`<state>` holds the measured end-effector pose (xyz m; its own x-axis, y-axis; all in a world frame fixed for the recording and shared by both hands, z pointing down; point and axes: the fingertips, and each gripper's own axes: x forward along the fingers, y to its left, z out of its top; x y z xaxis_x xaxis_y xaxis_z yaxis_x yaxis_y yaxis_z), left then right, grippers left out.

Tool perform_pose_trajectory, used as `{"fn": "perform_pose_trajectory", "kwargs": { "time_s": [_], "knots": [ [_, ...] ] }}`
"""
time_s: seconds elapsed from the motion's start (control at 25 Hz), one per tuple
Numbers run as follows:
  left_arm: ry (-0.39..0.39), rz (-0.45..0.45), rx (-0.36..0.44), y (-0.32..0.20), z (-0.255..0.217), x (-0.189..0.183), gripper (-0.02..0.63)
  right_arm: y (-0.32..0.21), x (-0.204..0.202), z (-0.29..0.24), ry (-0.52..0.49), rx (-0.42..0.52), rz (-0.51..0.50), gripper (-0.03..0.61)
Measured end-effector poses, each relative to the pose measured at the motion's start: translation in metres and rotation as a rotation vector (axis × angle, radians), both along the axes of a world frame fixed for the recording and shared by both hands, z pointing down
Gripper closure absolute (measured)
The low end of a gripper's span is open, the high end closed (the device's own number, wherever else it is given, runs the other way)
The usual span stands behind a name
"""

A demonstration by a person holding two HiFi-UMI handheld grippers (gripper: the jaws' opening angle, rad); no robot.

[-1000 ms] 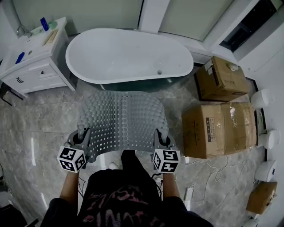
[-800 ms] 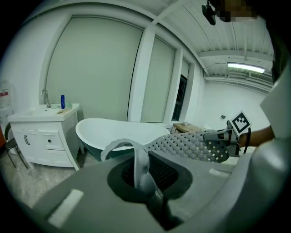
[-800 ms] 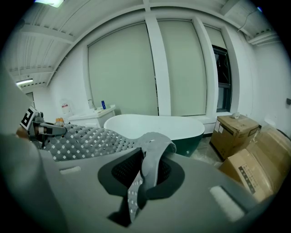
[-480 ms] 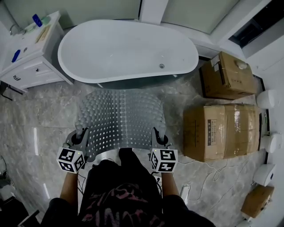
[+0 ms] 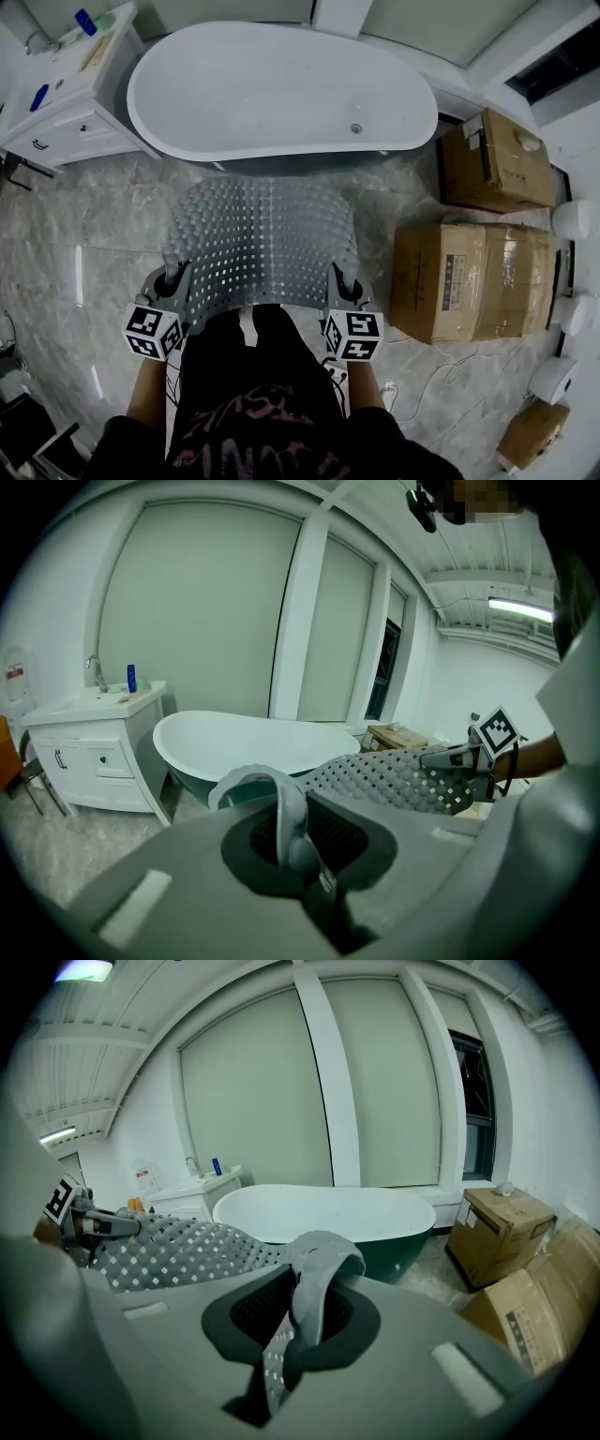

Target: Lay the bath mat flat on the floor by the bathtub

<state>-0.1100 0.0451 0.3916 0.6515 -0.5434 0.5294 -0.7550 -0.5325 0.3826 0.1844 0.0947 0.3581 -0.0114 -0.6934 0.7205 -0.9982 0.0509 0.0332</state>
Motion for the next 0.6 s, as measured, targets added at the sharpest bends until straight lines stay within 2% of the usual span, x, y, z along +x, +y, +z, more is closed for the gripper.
{"fn": "perform_pose_trajectory", "kwargs": {
  "time_s": [0.6],
  "knots": [
    [0.023,0.028,-0.024,-0.017,0.030,-0.030,0.595,-0.019,-0.041,0.018,0.044,-0.019,-0.006,0.531]
  ]
}}
